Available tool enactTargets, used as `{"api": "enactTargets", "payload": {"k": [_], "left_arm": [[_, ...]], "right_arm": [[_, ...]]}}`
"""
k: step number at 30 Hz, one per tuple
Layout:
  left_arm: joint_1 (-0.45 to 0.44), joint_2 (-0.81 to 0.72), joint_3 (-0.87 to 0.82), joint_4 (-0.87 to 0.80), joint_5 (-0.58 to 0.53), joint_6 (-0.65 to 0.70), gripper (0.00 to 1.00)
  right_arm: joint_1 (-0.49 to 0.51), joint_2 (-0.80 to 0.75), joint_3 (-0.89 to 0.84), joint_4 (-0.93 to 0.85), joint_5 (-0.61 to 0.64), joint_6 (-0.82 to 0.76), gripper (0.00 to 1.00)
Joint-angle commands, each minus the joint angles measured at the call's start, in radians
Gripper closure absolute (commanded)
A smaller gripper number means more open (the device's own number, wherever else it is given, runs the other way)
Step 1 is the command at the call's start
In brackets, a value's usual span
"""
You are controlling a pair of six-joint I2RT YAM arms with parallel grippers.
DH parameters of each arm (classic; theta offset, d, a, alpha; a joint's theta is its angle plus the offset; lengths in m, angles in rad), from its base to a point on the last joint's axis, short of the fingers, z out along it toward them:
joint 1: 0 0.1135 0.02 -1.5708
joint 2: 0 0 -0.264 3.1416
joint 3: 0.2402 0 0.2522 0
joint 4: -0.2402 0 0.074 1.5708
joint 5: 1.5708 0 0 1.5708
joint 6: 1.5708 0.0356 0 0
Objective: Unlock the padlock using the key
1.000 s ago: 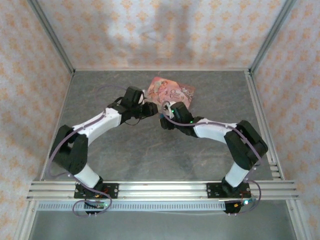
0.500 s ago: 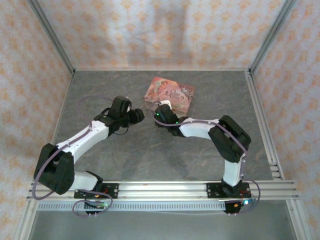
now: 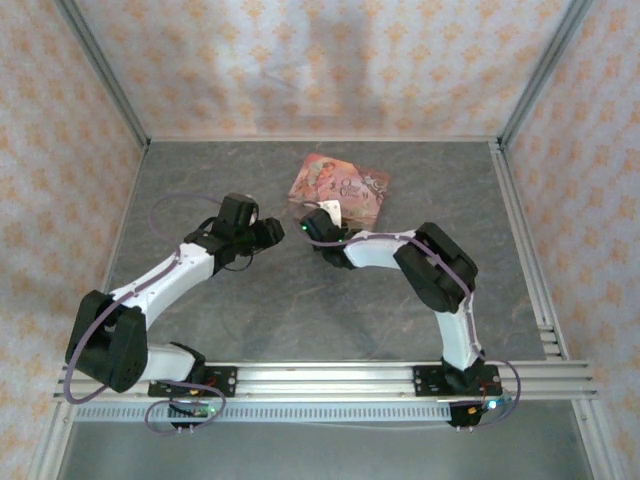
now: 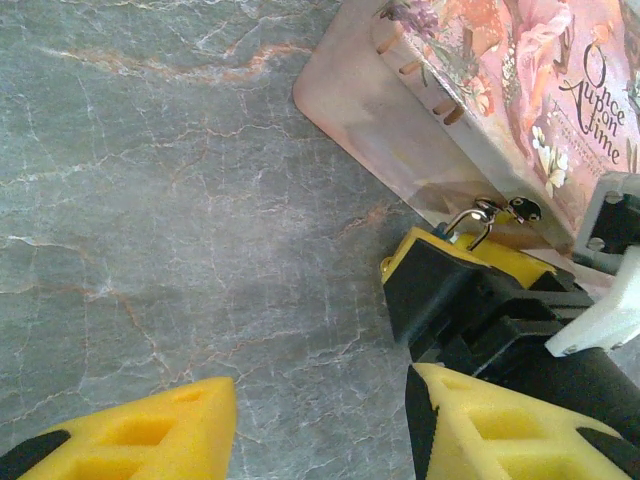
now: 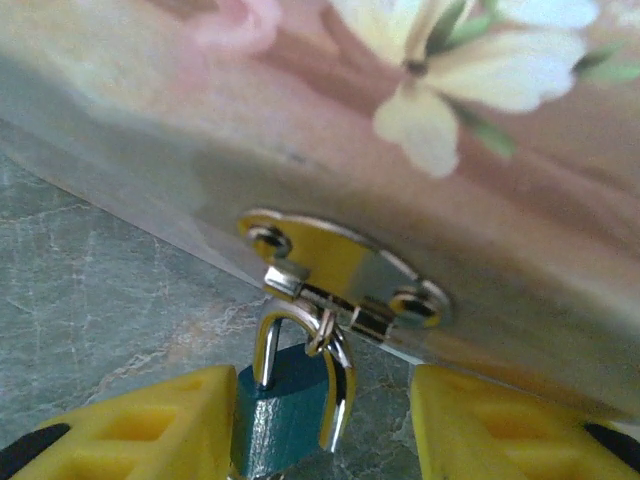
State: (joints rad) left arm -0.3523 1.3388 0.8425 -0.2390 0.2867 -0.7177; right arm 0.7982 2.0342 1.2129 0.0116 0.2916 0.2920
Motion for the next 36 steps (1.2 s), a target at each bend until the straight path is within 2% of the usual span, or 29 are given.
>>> {"api": "enactTargets", "payload": {"k": [1,3,10,13,20,26,30,36], "left_arm": [[0.01,-0.013,-0.013,-0.007,-0.02,-0.008,0.5],[0.011,-0.01,-0.011,-0.002,-0.018,-0.009,0.5],[0.01,0.028,0.017,0.012,-0.024,-0.009,0.5],[0.012,0.065,0.055,0.021,-0.037,-0.009,0.5],[0.021,0.189,0.173,0.062,-0.066,-0.014,0.5],[0.033,0.285,0.25,0.071,-0.119,-0.032,0.5],[0.037,0.335,0.27,0.087,-0.133,-0.049,0.5],[0.038,0.411,0.32,0.122,-0.078,-0.014,0.49]], "right_arm": [[0.009,0.027,0.027,-0.031,0.051,0.018,0.54],[0.009,0.035,0.028,-0.028,0.044,0.007,0.58],[0.009,-0.002,-0.022,-0.014,-0.005,-0.028,0.85],[0.009,-0.038,-0.055,-0.017,-0.037,-0.07,0.92],[0.003,-0.126,-0.148,-0.011,-0.114,-0.205,0.96],[-0.01,-0.195,-0.219,0.033,-0.22,-0.37,0.98],[-0.017,-0.21,-0.214,-0.01,-0.267,-0.505,1.0],[-0.024,-0.232,-0.211,-0.043,-0.317,-0.649,1.0]]}}
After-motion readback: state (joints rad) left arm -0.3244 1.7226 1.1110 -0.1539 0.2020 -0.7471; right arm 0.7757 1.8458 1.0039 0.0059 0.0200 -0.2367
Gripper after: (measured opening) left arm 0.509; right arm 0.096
